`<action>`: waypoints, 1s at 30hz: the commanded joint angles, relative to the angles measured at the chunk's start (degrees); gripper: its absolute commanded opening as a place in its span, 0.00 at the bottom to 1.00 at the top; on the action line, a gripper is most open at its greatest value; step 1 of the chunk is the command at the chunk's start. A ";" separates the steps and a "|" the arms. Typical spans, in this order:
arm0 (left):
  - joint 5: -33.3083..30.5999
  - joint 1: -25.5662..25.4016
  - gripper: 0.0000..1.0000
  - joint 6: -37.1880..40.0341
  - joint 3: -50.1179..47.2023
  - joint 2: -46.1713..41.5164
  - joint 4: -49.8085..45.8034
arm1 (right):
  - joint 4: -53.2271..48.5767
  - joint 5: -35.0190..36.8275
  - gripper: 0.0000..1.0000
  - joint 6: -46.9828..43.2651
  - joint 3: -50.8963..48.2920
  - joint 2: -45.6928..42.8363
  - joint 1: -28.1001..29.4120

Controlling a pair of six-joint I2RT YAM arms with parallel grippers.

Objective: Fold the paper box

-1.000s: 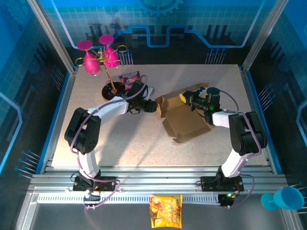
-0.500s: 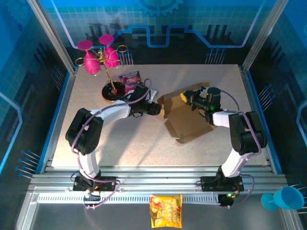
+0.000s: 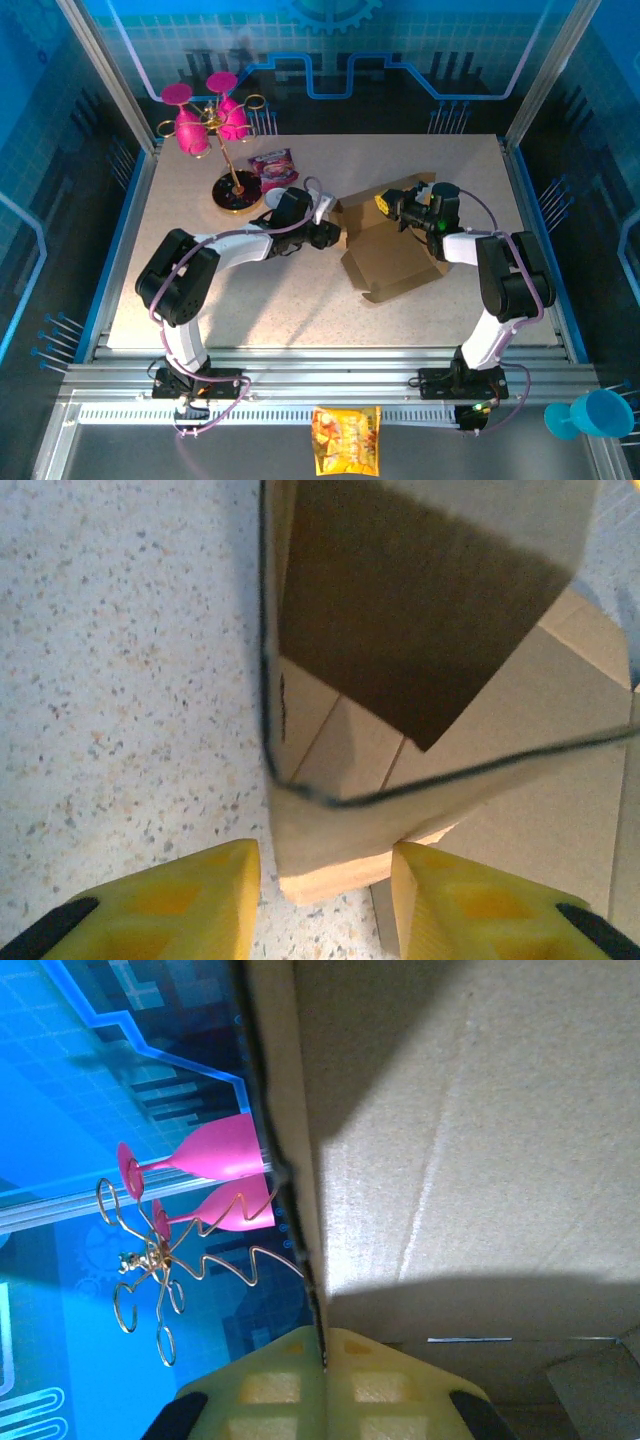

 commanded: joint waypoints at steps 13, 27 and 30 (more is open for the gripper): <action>-4.85 -3.10 0.32 -2.73 -0.85 2.78 11.43 | 2.79 -0.90 0.00 2.73 -1.66 0.61 -0.09; -23.36 -6.98 0.43 -6.68 -1.96 8.61 21.57 | 3.05 -0.13 0.00 5.32 -1.66 -0.26 0.16; -24.82 -6.98 0.44 -8.33 -1.35 10.16 22.20 | 2.91 -0.28 0.00 5.70 -1.45 -0.22 0.12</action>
